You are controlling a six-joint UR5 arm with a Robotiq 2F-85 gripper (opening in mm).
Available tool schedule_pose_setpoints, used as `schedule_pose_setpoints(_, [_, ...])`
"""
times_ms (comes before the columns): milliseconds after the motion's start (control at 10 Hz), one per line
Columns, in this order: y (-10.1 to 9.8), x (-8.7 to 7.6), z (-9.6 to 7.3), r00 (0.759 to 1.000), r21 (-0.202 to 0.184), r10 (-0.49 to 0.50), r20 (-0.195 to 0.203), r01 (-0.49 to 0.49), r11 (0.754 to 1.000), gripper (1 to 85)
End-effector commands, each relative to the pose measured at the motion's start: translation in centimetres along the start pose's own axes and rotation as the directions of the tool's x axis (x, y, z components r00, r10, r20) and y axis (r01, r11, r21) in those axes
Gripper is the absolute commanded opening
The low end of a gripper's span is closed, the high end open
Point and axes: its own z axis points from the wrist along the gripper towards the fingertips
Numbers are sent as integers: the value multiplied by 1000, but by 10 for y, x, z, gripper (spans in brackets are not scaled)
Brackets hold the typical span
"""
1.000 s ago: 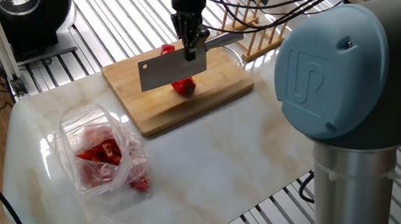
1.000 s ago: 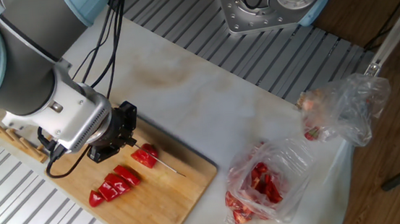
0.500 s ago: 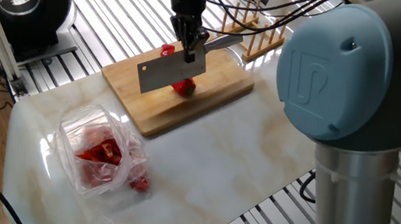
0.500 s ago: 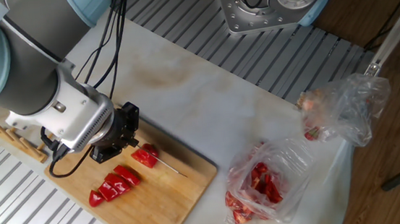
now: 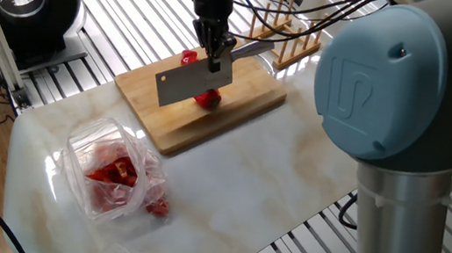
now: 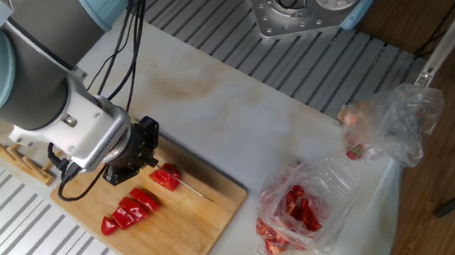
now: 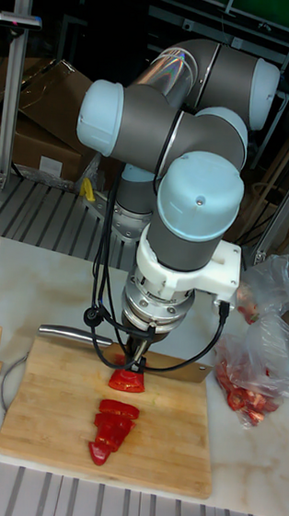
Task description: Chop the chili peppers
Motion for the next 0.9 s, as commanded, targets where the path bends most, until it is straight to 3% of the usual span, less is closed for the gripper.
schedule_pose_setpoints(0, [-1, -2, 1, 1000, 3, -2, 11, 2, 1000, 13])
schedule_pose_setpoints(800, [-7, -2, 7, 1000, 15, -3, 0, 3, 1000, 13])
